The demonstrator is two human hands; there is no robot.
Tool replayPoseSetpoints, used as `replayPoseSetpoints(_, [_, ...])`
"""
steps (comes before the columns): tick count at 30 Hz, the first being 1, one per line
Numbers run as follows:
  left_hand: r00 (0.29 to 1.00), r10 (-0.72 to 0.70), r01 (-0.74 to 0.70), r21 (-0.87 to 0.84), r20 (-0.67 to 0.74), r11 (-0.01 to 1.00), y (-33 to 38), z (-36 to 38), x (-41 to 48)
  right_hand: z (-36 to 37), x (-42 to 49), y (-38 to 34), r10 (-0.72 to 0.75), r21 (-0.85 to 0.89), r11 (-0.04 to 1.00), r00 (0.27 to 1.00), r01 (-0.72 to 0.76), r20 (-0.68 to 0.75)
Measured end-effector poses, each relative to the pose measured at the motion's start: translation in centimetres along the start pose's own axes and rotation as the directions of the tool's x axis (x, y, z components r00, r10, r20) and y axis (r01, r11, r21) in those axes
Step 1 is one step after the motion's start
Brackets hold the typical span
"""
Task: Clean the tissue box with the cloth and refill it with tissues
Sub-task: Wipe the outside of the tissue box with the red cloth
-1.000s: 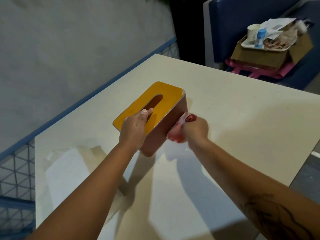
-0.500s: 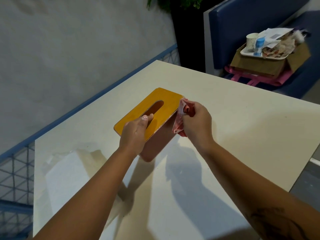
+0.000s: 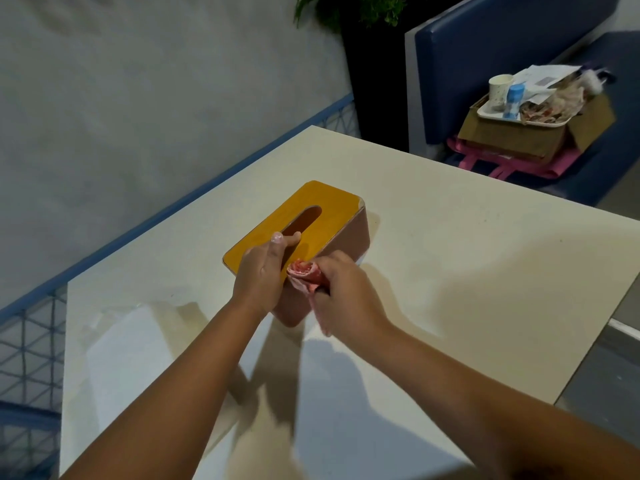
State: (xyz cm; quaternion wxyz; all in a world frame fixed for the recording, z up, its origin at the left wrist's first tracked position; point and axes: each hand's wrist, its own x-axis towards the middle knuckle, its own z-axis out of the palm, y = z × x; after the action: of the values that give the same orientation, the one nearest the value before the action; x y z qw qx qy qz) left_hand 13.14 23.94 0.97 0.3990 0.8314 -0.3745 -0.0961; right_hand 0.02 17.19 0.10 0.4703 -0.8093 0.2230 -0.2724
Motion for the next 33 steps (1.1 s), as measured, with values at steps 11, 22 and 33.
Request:
replayPoseSetpoints(11, [0.999,0.006,-0.006,0.004,-0.039,1.0,0.5,0.3,-0.3,-3.4,2.7,1.4,-0.009,-0.107,0.994,0.998,0.003,-0.056])
replayPoseSetpoints(22, [0.999,-0.042,0.04,-0.044,-0.03,0.998,0.5,0.2,-0.2,-0.9,0.8,3.3,-0.012,0.232,0.973,1.0,0.01,0.006])
replayPoseSetpoints(33, [0.999,-0.032,0.032,-0.001,-0.034,1.0,0.6,0.1,-0.1,-0.7,3.6,4.6,0.541,0.451,0.804,0.791,-0.387,-0.286])
